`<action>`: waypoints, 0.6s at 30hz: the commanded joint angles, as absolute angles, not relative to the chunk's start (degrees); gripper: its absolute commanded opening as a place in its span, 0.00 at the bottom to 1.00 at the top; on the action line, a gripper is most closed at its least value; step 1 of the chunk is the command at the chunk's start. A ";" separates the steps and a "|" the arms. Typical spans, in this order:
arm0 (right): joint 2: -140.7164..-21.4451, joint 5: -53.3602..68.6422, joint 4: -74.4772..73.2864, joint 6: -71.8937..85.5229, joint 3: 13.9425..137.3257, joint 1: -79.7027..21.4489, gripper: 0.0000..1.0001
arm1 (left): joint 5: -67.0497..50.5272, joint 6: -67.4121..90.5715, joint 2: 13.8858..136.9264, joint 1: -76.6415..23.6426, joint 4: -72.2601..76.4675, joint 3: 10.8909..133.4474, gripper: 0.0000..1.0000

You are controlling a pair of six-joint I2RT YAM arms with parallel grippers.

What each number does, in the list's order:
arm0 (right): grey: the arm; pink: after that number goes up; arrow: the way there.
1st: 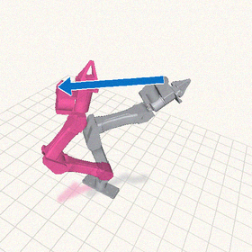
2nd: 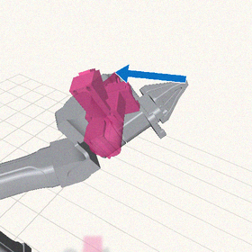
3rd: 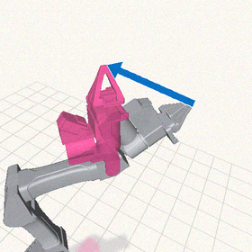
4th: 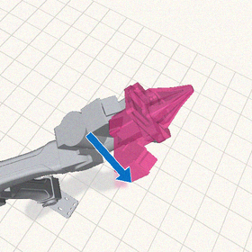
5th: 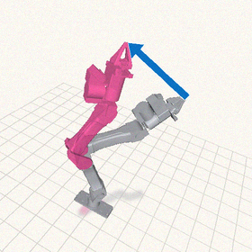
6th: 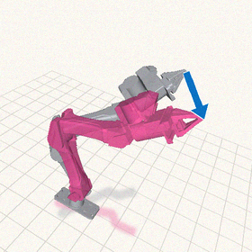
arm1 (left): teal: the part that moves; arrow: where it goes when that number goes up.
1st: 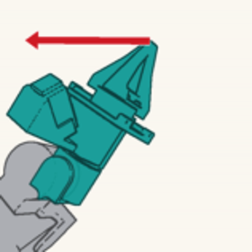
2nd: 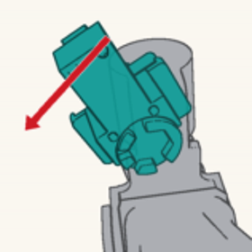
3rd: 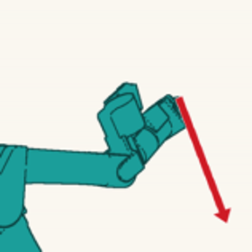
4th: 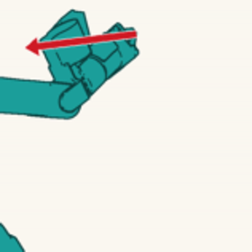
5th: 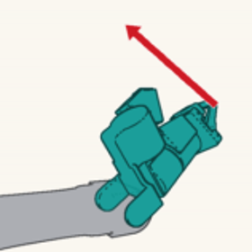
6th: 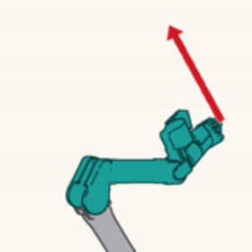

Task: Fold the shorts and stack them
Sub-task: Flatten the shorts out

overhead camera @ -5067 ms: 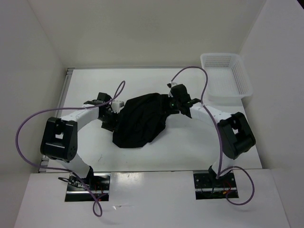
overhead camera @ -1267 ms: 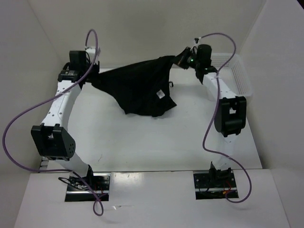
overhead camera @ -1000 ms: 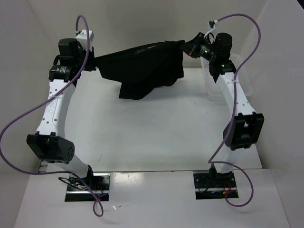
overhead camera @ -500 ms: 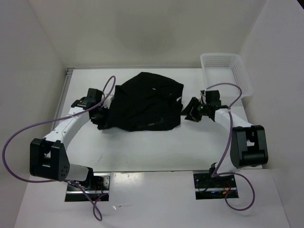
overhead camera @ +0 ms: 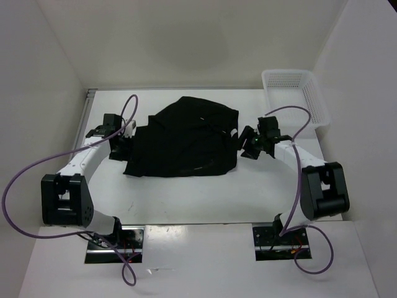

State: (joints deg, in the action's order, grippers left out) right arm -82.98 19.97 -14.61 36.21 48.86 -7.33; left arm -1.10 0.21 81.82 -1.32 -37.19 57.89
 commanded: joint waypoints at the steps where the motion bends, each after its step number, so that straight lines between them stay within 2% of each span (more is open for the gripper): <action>1: -86.39 14.42 -15.56 34.81 53.60 -12.90 0.65 | -1.49 0.00 84.63 0.61 -35.16 58.72 0.60; 5: -89.29 11.16 -13.10 32.26 55.55 -18.63 0.66 | -2.80 0.00 88.05 1.14 -33.14 57.48 0.60; 14: -98.34 9.84 -13.18 31.73 56.69 -18.63 0.66 | -4.39 0.00 94.22 2.20 -33.13 56.78 0.61; 18: -98.27 8.61 -14.33 32.96 56.61 -18.63 0.67 | -2.90 0.00 94.75 2.20 -32.52 56.25 0.62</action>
